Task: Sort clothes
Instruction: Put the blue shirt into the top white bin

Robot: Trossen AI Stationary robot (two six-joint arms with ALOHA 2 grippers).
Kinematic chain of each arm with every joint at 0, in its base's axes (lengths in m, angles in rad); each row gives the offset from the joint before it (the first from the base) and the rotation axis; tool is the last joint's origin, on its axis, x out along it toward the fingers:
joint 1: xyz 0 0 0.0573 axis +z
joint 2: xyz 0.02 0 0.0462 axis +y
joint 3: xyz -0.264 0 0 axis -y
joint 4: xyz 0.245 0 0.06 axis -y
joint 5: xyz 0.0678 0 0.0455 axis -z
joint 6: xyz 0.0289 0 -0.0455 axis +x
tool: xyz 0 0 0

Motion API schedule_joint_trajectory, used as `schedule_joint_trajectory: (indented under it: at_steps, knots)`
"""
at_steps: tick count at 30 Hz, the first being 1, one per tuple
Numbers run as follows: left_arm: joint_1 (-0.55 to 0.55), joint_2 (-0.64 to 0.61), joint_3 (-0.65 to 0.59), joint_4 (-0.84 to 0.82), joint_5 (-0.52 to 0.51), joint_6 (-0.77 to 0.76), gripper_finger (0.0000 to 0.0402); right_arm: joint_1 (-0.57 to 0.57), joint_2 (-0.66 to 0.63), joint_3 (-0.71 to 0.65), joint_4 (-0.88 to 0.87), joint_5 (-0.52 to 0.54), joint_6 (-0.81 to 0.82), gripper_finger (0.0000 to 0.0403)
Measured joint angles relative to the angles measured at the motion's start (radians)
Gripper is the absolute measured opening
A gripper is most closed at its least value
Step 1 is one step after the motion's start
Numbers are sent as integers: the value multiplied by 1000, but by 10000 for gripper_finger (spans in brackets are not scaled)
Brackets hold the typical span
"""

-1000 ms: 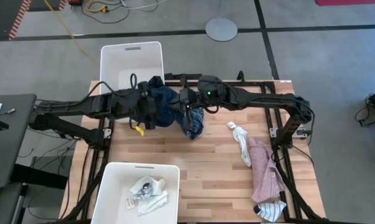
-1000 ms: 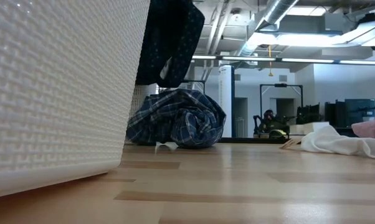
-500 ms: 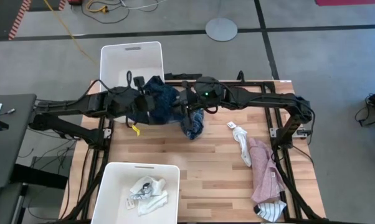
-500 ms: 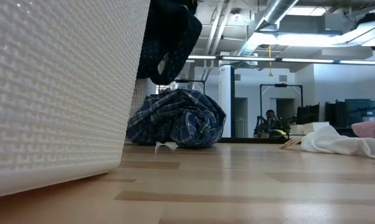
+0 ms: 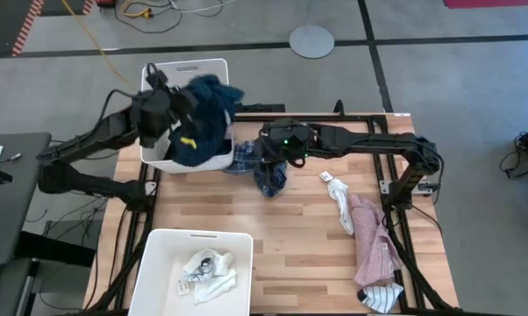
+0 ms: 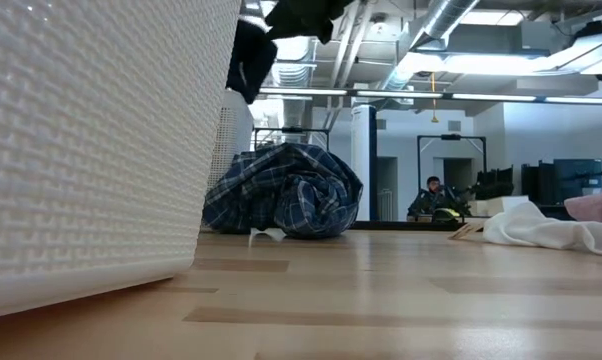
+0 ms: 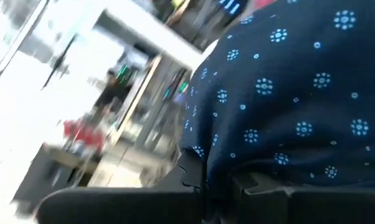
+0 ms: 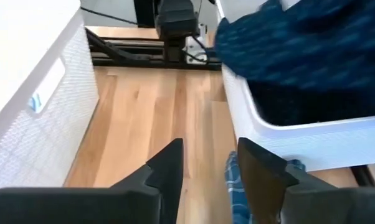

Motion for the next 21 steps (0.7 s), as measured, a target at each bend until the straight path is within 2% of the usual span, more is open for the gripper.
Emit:
schedule_joint_trajectory:
  at_steps: [6,8,16,21]
  knots:
    - [160,21,1,-31,-13,-44,11,34,0,0,-12,5,1,171]
    - [206,33,0,-95,12,-74,12,50,0,0,-22,22,1,170]
    - [325,132,-1,-387,261,-262,15,98,0,-1,-87,30,31,166]
    - [364,201,-1,-512,449,-339,22,131,0,-1,-183,78,54,166]
